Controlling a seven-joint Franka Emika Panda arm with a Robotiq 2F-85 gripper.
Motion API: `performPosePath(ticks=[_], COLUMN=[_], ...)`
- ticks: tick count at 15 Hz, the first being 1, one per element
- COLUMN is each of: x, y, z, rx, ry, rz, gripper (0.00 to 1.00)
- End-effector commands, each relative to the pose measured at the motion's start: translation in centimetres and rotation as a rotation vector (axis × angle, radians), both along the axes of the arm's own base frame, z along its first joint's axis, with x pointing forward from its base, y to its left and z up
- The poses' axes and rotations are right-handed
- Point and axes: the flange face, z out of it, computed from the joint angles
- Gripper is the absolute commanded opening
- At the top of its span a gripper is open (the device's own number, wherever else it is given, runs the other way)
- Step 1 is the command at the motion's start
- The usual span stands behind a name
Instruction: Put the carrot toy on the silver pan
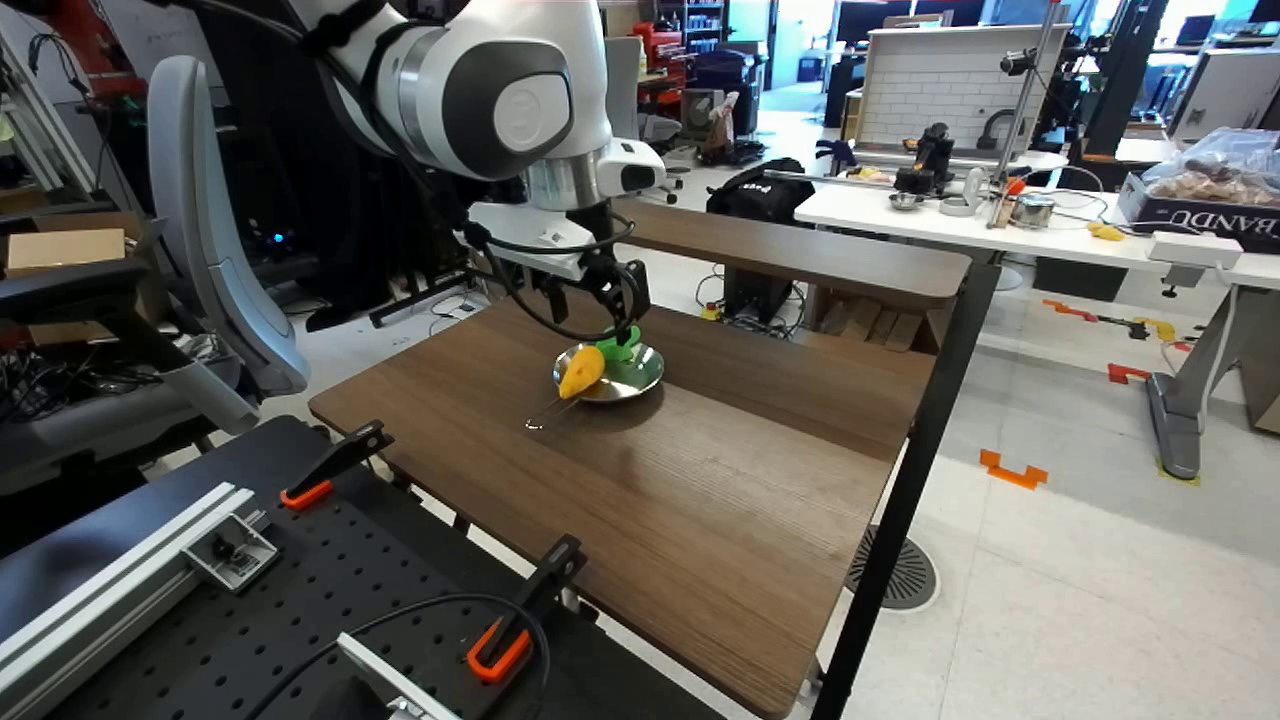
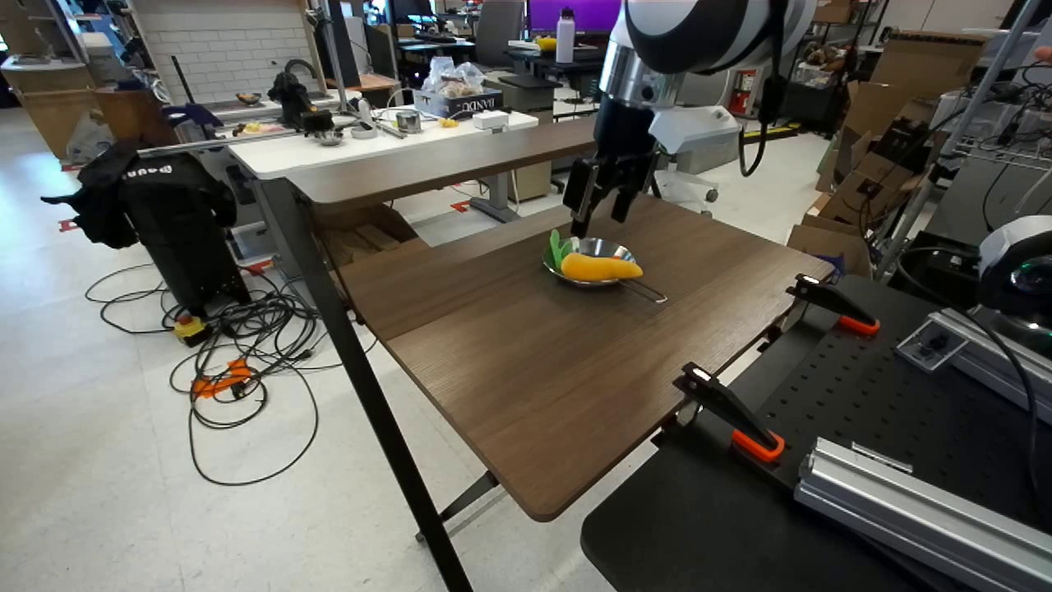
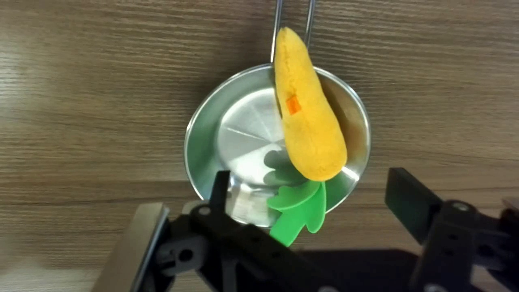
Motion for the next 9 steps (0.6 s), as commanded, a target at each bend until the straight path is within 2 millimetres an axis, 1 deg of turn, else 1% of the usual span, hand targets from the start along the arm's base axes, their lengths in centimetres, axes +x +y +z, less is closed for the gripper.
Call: performPosePath(ticks=[1, 9], x=[-0.1, -1.1], y=[0.4, 1.4], z=[1.3, 4.2], rx=[0.003, -0.01], ry=[0.016, 0.021], rz=[-0.016, -0.027], gripper=[1.0, 1.0])
